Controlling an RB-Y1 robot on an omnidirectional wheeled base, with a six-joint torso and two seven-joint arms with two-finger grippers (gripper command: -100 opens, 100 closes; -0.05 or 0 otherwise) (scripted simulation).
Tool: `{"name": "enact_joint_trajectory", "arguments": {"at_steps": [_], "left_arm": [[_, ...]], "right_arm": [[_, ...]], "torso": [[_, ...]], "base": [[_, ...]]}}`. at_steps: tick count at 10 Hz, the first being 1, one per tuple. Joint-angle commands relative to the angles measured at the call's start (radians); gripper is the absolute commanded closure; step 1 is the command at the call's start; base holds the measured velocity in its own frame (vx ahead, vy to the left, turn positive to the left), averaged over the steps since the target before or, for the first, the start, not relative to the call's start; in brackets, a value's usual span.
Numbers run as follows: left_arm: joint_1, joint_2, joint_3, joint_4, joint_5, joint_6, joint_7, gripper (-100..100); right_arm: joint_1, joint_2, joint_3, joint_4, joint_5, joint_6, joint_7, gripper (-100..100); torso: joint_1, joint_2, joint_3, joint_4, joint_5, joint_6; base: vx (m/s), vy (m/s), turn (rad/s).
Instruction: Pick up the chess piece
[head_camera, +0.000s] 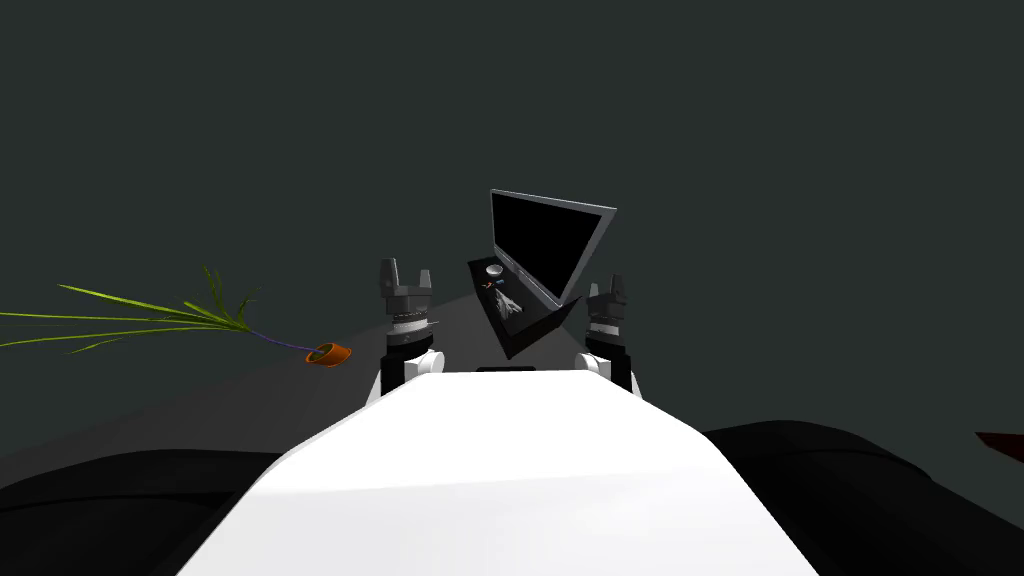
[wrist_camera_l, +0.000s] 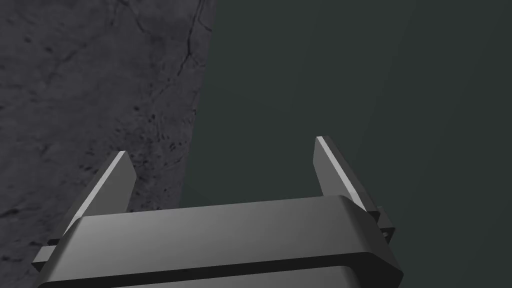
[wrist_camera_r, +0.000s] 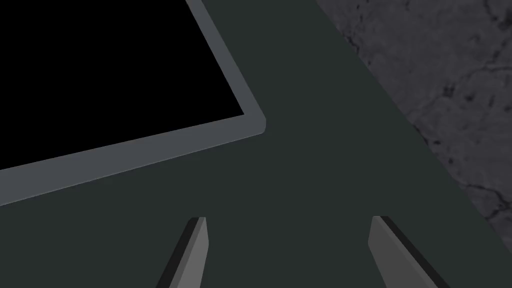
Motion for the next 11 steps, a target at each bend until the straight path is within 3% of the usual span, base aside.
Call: {"name": "enact_joint_trajectory", "arguments": {"at_steps": [1, 4, 9, 10, 11], "left_arm": [[0.000, 0.000, 0.000, 0.000, 0.000, 0.000, 0.000, 0], [0.000, 0.000, 0.000, 0.000, 0.000, 0.000, 0.000, 0], [0.000, 0.000, 0.000, 0.000, 0.000, 0.000, 0.000, 0], [0.000, 0.000, 0.000, 0.000, 0.000, 0.000, 0.000, 0], [0.000, 0.000, 0.000, 0.000, 0.000, 0.000, 0.000, 0]], "right_arm": [[0.001, -0.034, 0.010, 0.010, -0.001, 0.003, 0.005, -100], [0.008, -0.108, 0.052, 0.048, -0.005, 0.014, 0.025, -100], [0.029, -0.219, 0.172, 0.158, -0.013, 0.045, 0.083, -100], [0.029, -0.219, 0.174, 0.158, -0.013, 0.045, 0.083, -100], [0.035, -0.241, 0.204, 0.186, -0.015, 0.052, 0.098, -100]], "torso": [[0.000, 0.000, 0.000, 0.000, 0.000, 0.000], [-0.007, 0.000, 0.000, 0.000, -0.001, 0.000], [-0.013, 0.001, 0.001, 0.000, -0.003, 0.000], [-0.013, 0.001, 0.001, 0.000, -0.003, 0.000], [-0.009, 0.001, 0.000, 0.000, -0.002, 0.001]], "base": [[0.000, -0.030, 0.090], [-0.011, -0.097, 0.152], [-0.033, -0.169, 0.316], [-0.034, -0.112, 0.121], [-0.049, -0.088, 0.228]]}}
